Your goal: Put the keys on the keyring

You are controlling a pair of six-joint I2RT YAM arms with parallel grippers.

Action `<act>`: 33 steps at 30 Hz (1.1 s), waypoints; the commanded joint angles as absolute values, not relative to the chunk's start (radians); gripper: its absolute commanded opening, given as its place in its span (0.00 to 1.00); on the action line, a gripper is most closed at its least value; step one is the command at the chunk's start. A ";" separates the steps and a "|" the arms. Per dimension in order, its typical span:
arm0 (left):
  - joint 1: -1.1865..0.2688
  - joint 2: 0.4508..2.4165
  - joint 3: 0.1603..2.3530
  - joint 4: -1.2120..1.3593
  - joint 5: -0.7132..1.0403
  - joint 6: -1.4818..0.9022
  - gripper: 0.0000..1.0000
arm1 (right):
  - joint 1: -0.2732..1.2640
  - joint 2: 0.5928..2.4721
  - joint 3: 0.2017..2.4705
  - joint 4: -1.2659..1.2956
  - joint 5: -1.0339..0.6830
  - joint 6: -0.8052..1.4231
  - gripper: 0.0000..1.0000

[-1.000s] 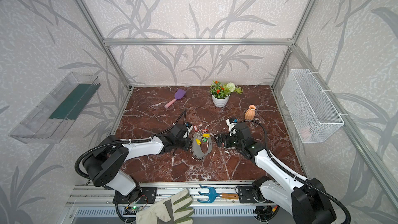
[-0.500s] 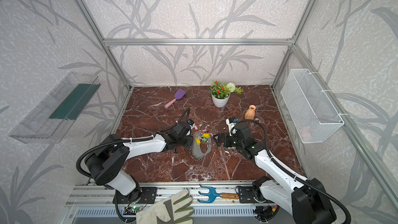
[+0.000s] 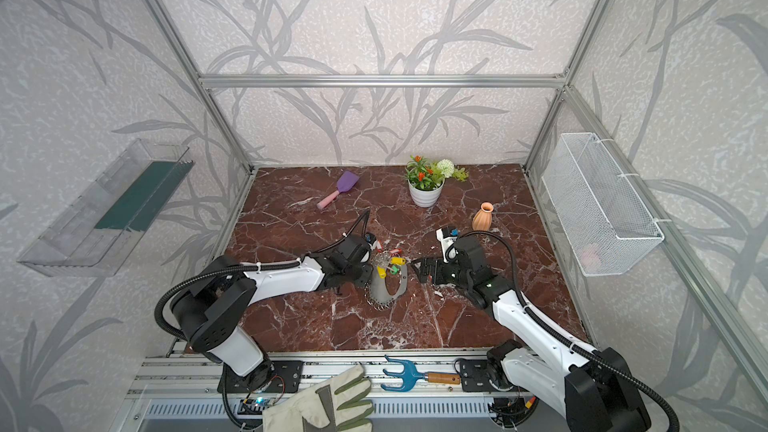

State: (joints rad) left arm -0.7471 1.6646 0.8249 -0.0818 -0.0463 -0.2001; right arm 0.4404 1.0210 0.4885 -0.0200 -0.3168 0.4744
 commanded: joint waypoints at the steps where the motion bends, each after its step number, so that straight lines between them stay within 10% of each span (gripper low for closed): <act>1: -0.750 1.681 0.862 -0.111 -0.067 -0.184 0.23 | 0.443 1.002 0.474 -0.013 -0.331 0.480 1.00; 18: -0.753 1.645 0.882 -0.129 -0.037 -0.224 0.01 | 0.443 0.946 0.459 -0.037 -0.324 0.494 1.00; 33: -0.508 1.288 0.554 0.038 0.436 -0.699 0.77 | 0.520 1.194 0.507 0.057 -0.293 0.556 1.00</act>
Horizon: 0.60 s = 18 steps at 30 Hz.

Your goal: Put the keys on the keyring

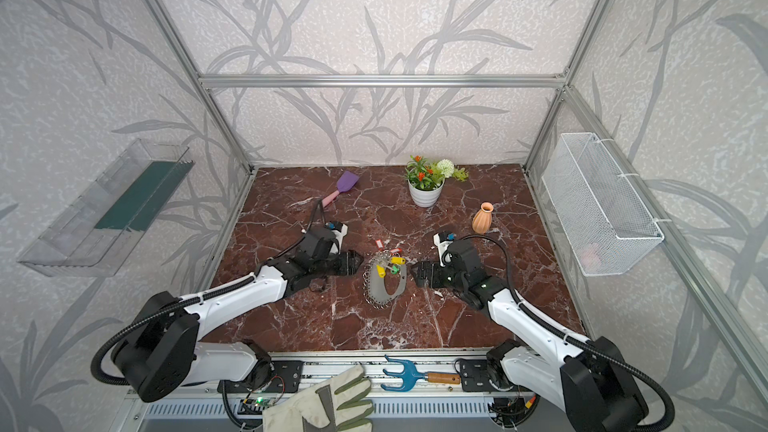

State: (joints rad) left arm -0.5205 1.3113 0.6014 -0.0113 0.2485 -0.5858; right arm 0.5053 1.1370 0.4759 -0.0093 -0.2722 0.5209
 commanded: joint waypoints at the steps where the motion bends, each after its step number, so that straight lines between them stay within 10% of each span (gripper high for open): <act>1: -0.510 1.274 0.532 0.062 0.474 -0.712 0.81 | 0.524 1.228 0.509 0.081 -0.301 0.570 1.00; 6: -0.518 1.244 0.475 0.106 0.527 -0.741 0.95 | 0.561 1.404 0.571 0.162 -0.314 0.605 1.00; 18: -0.599 1.491 0.502 0.325 0.594 -0.855 0.88 | 0.563 1.684 0.636 0.388 -0.416 0.757 0.93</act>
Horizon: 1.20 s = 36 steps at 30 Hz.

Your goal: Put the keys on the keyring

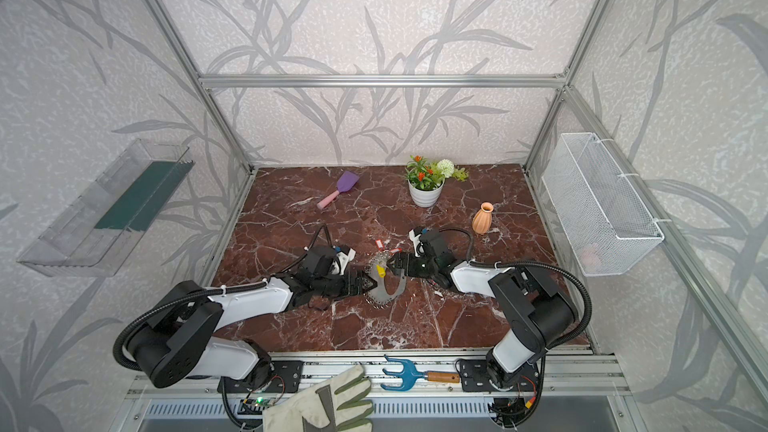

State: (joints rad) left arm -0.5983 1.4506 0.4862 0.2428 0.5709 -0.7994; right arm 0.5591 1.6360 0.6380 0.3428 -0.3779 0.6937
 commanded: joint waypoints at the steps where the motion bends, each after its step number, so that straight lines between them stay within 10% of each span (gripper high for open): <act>1: -0.601 1.508 0.500 0.354 0.602 -0.870 0.86 | 0.560 1.697 0.634 0.410 -0.428 0.772 0.92; 13: -0.615 1.631 0.488 0.681 0.638 -1.006 0.62 | 0.495 1.734 0.579 0.515 -0.496 0.827 0.85; 26: -0.617 1.530 0.510 0.566 0.528 -1.066 0.06 | 0.485 1.467 0.582 0.276 -0.417 0.647 0.87; 36: -0.617 1.389 0.647 0.168 0.448 -1.020 0.00 | 0.726 1.059 0.673 -0.166 -0.059 0.259 0.99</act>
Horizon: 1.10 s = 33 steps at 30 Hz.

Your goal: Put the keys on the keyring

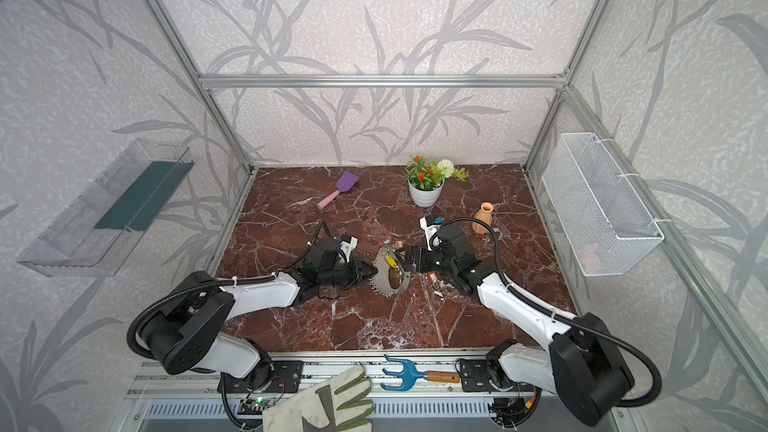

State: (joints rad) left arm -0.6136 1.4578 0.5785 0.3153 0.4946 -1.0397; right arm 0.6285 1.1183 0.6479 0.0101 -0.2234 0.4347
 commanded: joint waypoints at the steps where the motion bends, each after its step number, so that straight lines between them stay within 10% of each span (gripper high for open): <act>1: -0.617 1.370 0.665 0.119 0.429 -1.019 0.00 | 0.775 1.038 0.662 -0.165 -0.014 0.229 0.99; 10: -0.617 1.297 0.807 -0.185 0.353 -0.979 0.00 | 1.087 1.082 0.616 0.020 0.230 0.032 1.00; 33: -0.630 1.188 0.873 -0.310 0.331 -1.039 0.00 | 1.185 1.446 0.753 0.323 0.424 -0.210 0.51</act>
